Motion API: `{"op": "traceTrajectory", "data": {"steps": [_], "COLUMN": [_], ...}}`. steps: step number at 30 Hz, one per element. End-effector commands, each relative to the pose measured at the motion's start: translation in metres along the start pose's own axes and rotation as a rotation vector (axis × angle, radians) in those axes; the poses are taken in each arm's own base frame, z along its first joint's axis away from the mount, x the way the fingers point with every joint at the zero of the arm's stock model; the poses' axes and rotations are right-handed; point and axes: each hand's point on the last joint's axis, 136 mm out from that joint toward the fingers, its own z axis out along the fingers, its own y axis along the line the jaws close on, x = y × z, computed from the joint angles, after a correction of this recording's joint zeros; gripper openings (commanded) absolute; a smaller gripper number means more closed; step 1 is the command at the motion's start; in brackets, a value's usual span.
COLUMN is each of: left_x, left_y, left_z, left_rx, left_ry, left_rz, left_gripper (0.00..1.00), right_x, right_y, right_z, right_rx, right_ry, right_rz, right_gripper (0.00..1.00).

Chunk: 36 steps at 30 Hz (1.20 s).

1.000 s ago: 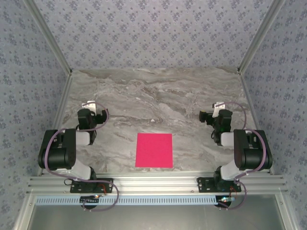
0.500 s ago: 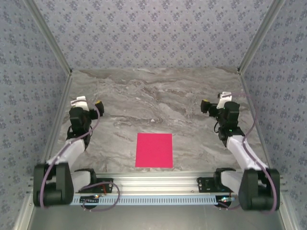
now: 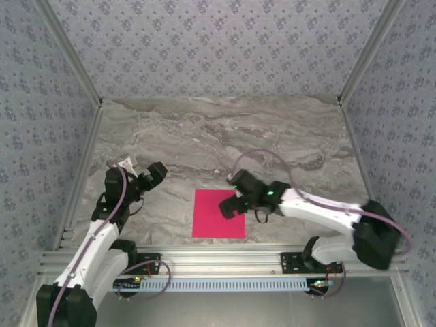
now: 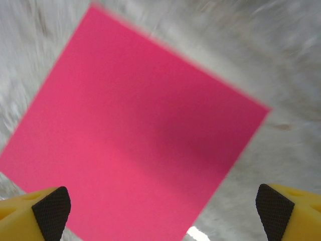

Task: Fold a paper plane with a square sheet of paper (fold left side to right side)
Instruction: Move the square sheet of paper to the center of the table.

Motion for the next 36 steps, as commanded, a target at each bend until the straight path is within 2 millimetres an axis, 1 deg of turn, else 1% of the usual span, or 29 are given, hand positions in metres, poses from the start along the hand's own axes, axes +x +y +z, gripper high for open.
{"op": "traceTrajectory", "data": {"steps": [1, 4, 6, 8, 10, 14, 15, 18, 21, 25, 29, 34, 36], "left_x": [0.003, 0.003, 0.002, 0.001, 0.000, 0.000, 0.001, 0.000, 0.002, 0.011, 0.019, 0.024, 0.025], "left_y": [0.000, 0.000, -0.002, -0.002, -0.001, 0.000, 0.001, 0.001, 0.000, 0.000, -0.003, -0.017, -0.022], "left_z": [-0.010, -0.014, -0.017, -0.018, -0.020, -0.020, -0.020, -0.019, -0.019, -0.019, -0.021, -0.020, -0.017], "left_rx": [-0.027, -0.025, -0.024, -0.027, -0.034, -0.045, -0.047, -0.052, -0.052, -0.054, -0.053, -0.010, 0.005], "left_ry": [0.017, 0.006, 0.000, -0.006, -0.009, -0.007, -0.007, -0.005, 0.011, 0.069, 0.122, 0.194, 0.226], "left_rz": [-0.050, -0.043, -0.040, -0.038, -0.033, -0.027, -0.028, -0.029, -0.039, -0.063, -0.072, -0.094, -0.104], "left_gripper": [0.98, 0.98, 0.98, 0.98, 0.98, 0.98, 0.98, 0.98, 0.98, 0.98, 0.98, 0.98, 0.97], "right_x": [0.018, 0.012, 0.011, 0.010, 0.014, 0.015, 0.003, 0.000, -0.009, -0.027, -0.056, -0.094, -0.106], "right_y": [0.001, 0.018, 0.020, 0.018, 0.016, 0.010, 0.013, 0.008, 0.000, -0.014, -0.031, -0.052, -0.057], "right_z": [0.008, 0.028, 0.040, 0.049, 0.057, 0.071, 0.072, 0.082, 0.087, 0.097, 0.108, 0.117, 0.116], "right_rx": [0.154, 0.156, 0.172, 0.184, 0.177, 0.165, 0.156, 0.140, 0.131, 0.124, 0.084, 0.047, 0.035], "right_ry": [0.167, 0.219, 0.249, 0.275, 0.304, 0.323, 0.303, 0.316, 0.311, 0.320, 0.304, 0.277, 0.273], "right_rz": [-0.056, -0.084, -0.087, -0.079, -0.063, -0.030, -0.024, 0.004, 0.043, 0.048, 0.049, -0.022, -0.033], "right_gripper": [1.00, 1.00, 1.00, 1.00, 1.00, 1.00, 1.00, 1.00, 1.00, 1.00, 1.00, 1.00, 1.00]}}
